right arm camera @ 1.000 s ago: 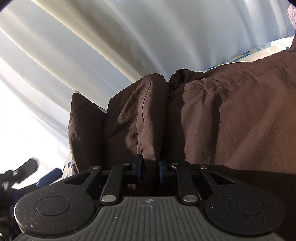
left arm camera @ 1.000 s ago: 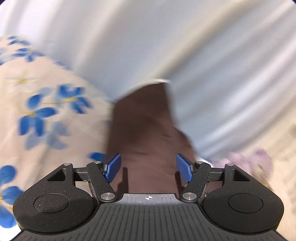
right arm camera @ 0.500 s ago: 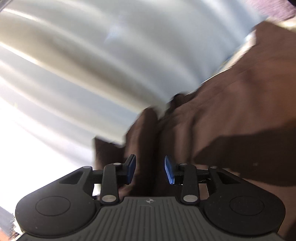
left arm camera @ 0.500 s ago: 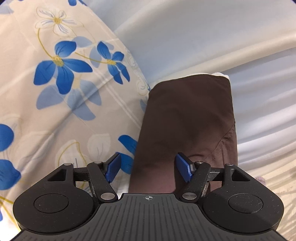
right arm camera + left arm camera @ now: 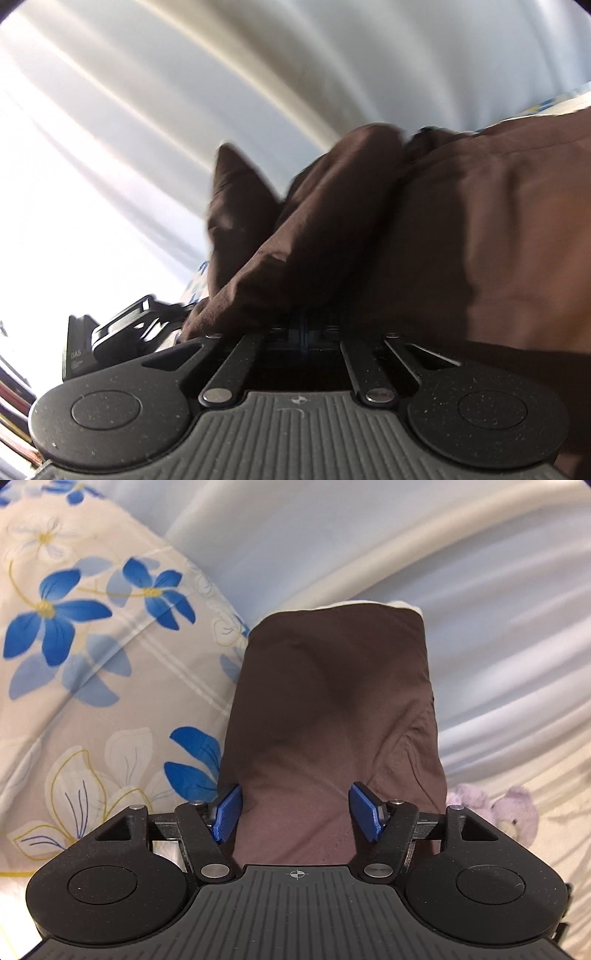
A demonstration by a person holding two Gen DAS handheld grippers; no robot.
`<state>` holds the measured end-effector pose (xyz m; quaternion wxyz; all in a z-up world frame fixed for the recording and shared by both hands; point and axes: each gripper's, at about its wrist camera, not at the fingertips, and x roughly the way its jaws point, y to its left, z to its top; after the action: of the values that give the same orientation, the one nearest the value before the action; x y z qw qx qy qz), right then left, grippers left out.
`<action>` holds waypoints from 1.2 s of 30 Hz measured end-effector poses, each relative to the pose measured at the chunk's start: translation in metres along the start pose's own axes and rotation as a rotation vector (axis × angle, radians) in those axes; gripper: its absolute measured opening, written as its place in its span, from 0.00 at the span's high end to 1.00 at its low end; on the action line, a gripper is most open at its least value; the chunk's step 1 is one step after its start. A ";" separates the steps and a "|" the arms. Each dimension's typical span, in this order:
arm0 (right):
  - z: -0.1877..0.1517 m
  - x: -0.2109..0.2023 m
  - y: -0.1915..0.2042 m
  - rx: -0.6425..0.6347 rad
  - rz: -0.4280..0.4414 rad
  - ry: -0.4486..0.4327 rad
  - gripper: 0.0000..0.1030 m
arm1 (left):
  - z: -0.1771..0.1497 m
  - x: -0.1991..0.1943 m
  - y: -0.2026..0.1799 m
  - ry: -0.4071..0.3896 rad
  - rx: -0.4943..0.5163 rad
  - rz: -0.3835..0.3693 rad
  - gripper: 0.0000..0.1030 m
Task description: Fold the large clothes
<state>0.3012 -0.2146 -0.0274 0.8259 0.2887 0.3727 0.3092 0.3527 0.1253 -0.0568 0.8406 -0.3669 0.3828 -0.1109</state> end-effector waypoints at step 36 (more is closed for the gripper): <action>0.003 -0.122 0.007 0.060 0.233 -0.297 0.96 | -0.067 0.015 -0.220 -0.039 0.489 0.129 1.00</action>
<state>0.2367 -0.2995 0.0332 0.8214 0.3969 0.2199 0.3455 0.3352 -0.0726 0.0600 0.9169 -0.1294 0.3508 -0.1393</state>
